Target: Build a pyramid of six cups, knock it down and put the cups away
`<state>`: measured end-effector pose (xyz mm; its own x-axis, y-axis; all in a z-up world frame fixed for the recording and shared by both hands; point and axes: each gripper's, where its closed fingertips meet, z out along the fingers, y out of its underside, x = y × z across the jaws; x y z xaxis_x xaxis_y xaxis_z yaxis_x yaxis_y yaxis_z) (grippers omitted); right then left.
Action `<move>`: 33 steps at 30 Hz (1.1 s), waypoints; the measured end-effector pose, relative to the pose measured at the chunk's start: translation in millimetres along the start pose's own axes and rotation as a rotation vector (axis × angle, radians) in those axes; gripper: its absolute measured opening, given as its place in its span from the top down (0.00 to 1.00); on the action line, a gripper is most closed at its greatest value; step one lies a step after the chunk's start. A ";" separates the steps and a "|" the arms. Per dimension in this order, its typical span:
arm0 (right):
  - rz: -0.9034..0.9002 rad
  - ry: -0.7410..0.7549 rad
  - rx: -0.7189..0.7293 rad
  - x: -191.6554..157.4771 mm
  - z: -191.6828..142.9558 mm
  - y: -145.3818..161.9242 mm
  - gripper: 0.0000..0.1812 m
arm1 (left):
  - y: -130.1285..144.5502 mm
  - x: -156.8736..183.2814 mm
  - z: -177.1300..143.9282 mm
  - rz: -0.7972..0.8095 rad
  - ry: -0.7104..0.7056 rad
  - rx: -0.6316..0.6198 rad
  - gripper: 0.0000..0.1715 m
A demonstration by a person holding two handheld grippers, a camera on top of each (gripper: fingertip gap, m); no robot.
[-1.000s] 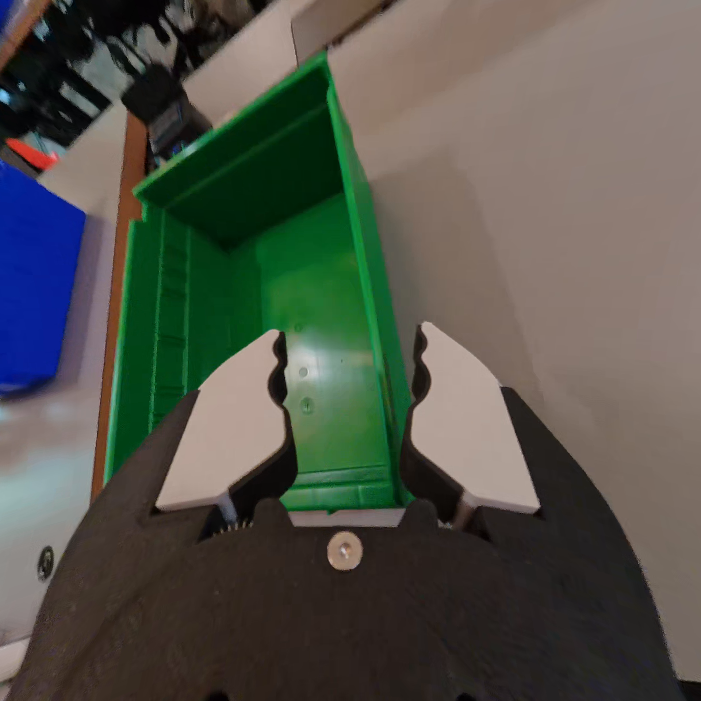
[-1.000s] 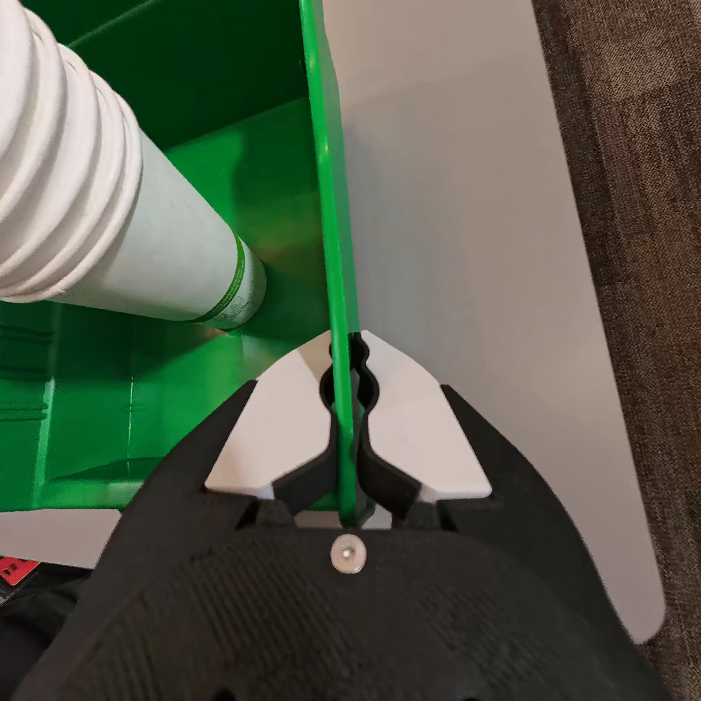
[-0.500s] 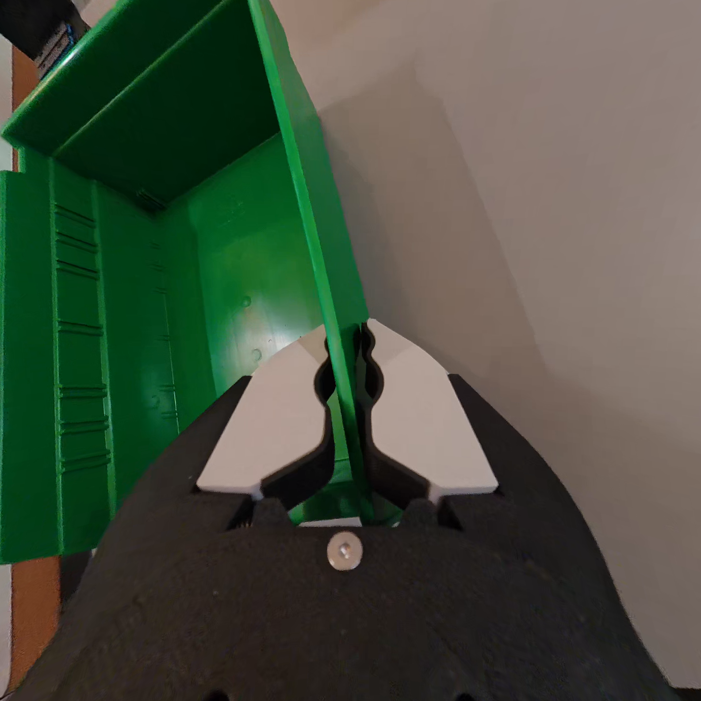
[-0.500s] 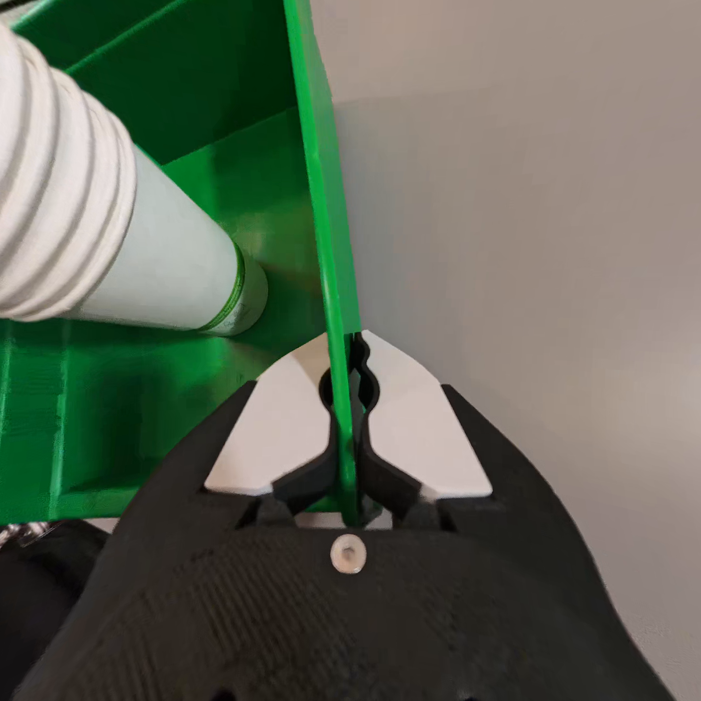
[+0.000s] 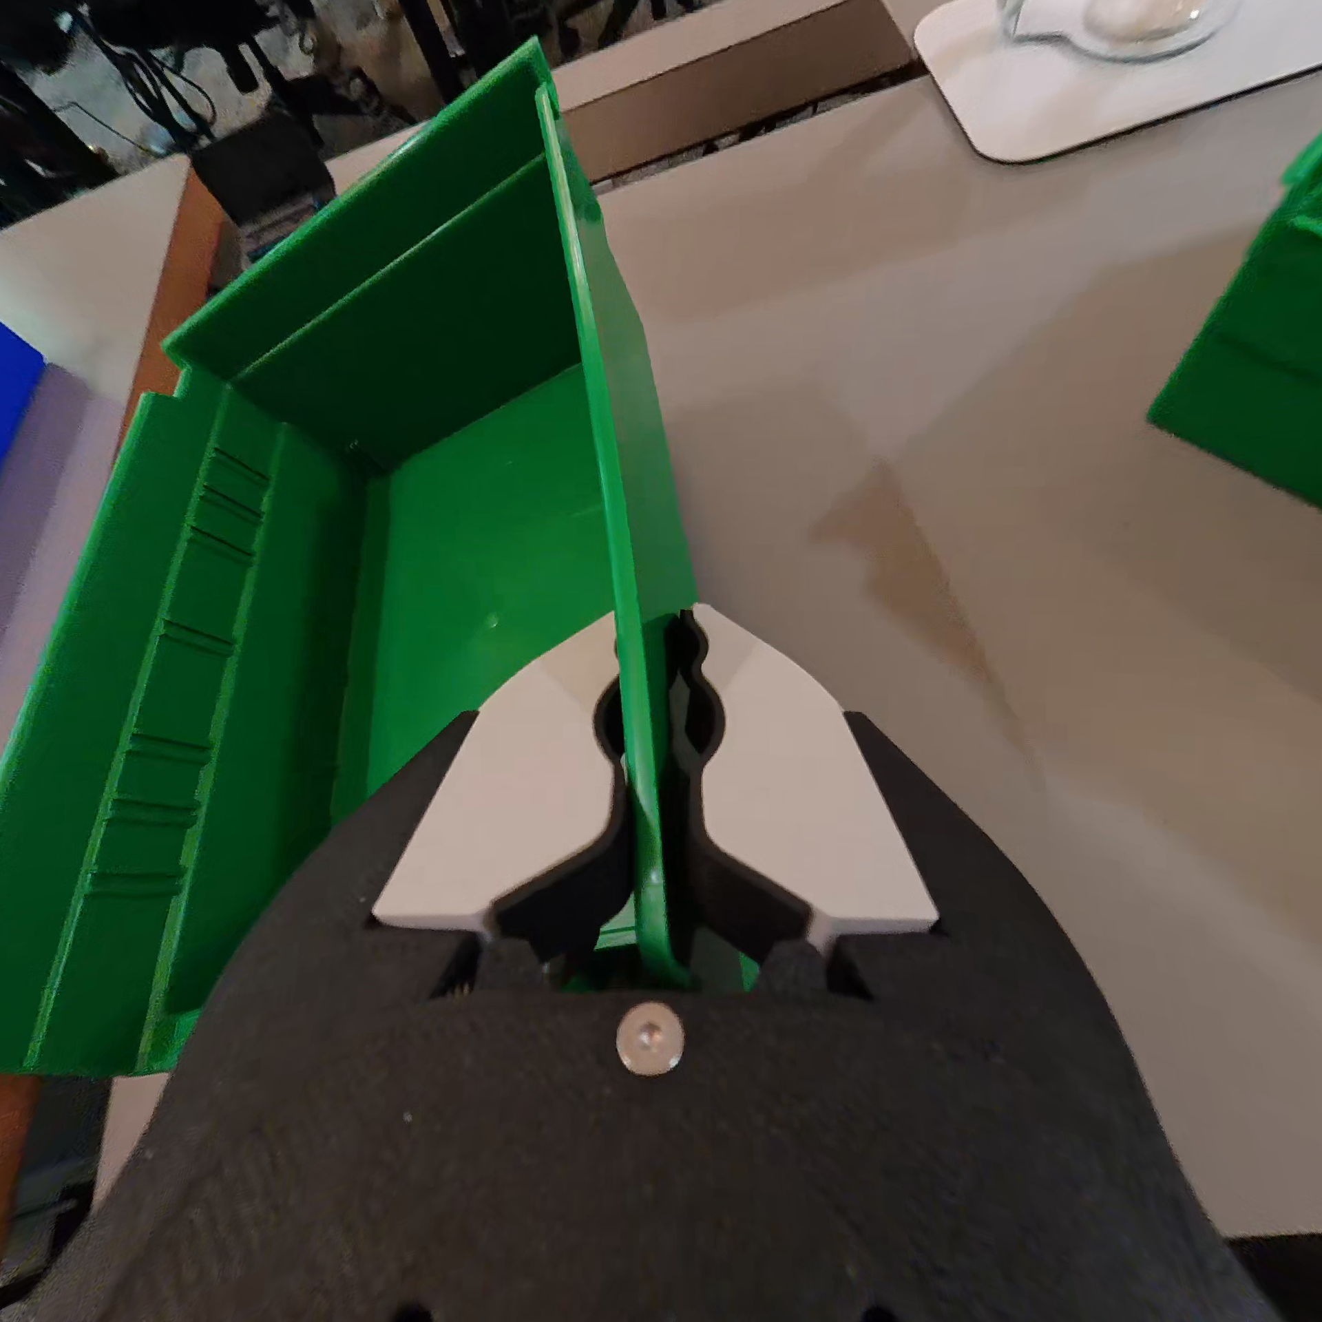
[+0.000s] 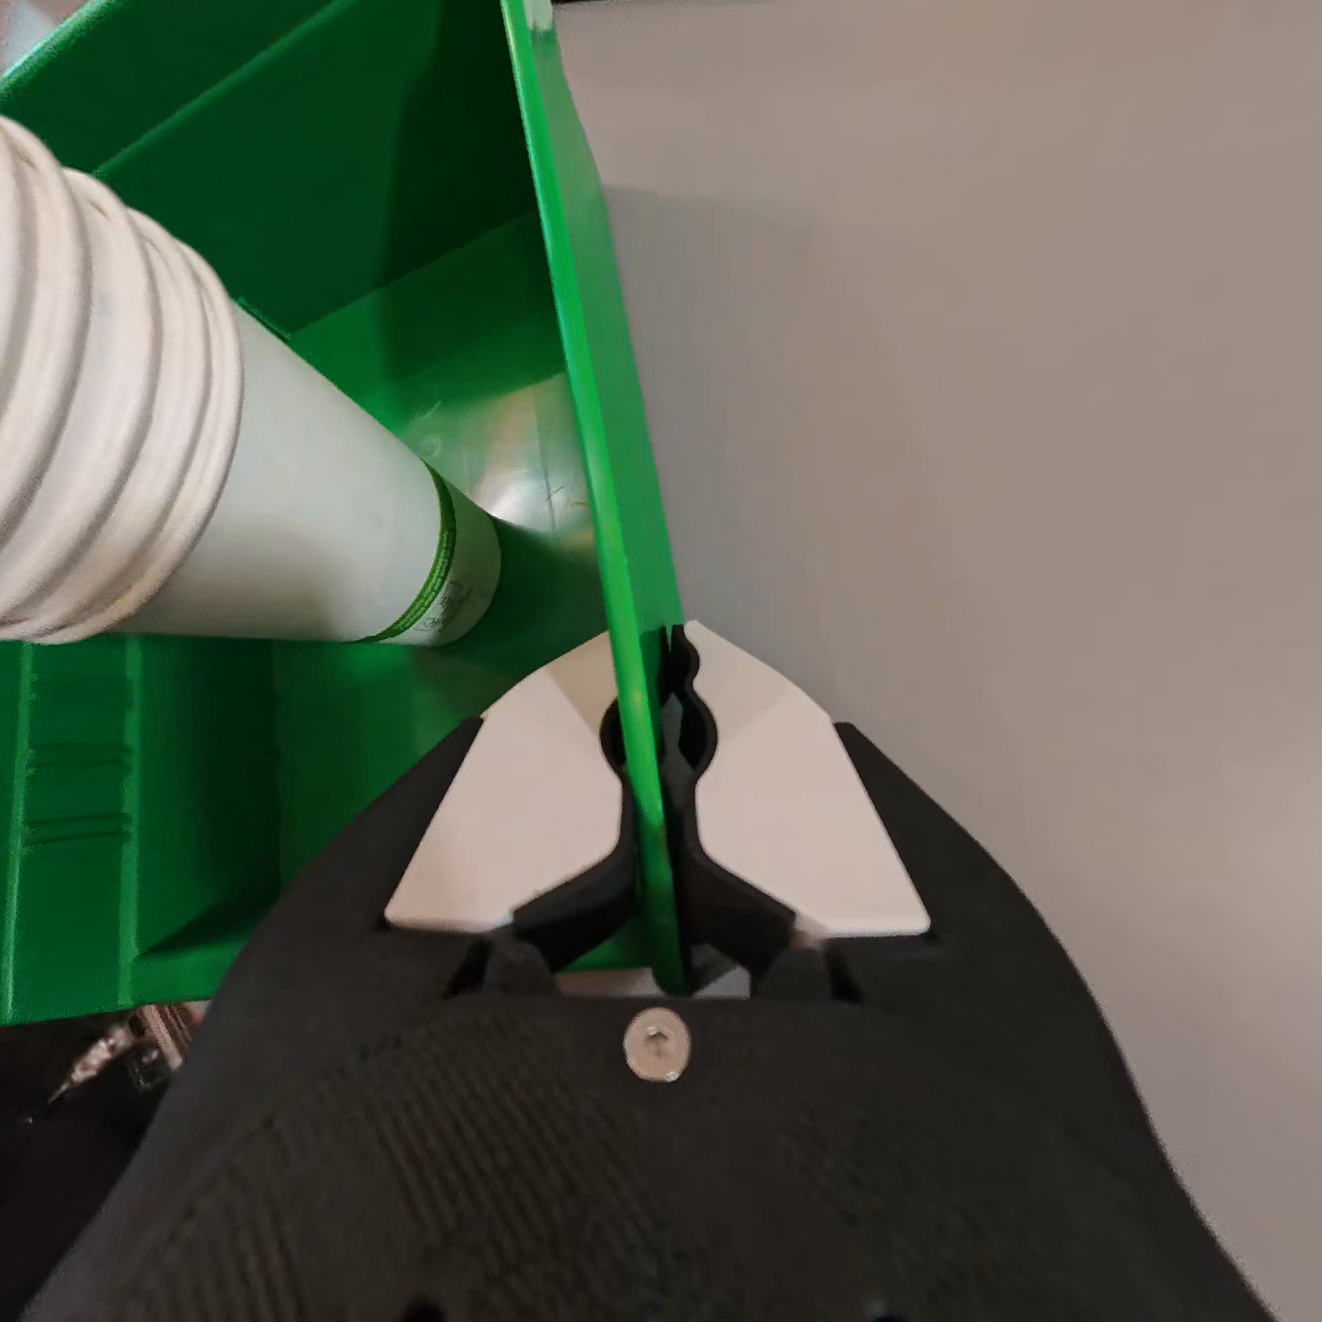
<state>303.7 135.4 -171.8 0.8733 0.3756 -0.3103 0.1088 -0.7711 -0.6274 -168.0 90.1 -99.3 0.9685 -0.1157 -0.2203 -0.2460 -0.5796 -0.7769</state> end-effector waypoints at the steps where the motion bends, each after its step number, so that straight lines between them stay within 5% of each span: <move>1: -0.005 -0.001 0.013 -8.8 4.2 -1.0 0.96 | -3.1 -2.6 -4.5 0.007 -0.003 0.007 0.93; 6: 0.012 -0.100 0.082 -81.0 28.5 -4.6 0.82 | -23.7 -22.7 -35.3 -0.029 -0.040 0.076 0.93; 9: -0.123 -0.134 0.090 -134.2 46.6 -2.0 0.75 | -34.2 -40.4 -59.9 -0.051 -0.070 0.123 0.93; 14: -0.376 -0.143 0.048 -219.9 84.5 3.1 0.70 | -38.1 -77.1 -105.3 -0.099 -0.146 0.158 0.93; 19: -0.425 -0.163 0.029 -288.4 127.5 -11.3 0.70 | -27.9 -112.0 -139.9 -0.138 -0.238 0.162 0.93; 33: -0.551 -0.329 -0.014 -410.0 174.1 -6.3 0.65 | -22.0 -139.2 -158.1 -0.219 -0.241 0.220 0.93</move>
<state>-137.7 75.7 -165.0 0.4964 0.8551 -0.1495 0.5081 -0.4258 -0.7487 -291.3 -8.6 41.7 0.9689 0.1991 -0.1470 -0.0620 -0.3796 -0.9231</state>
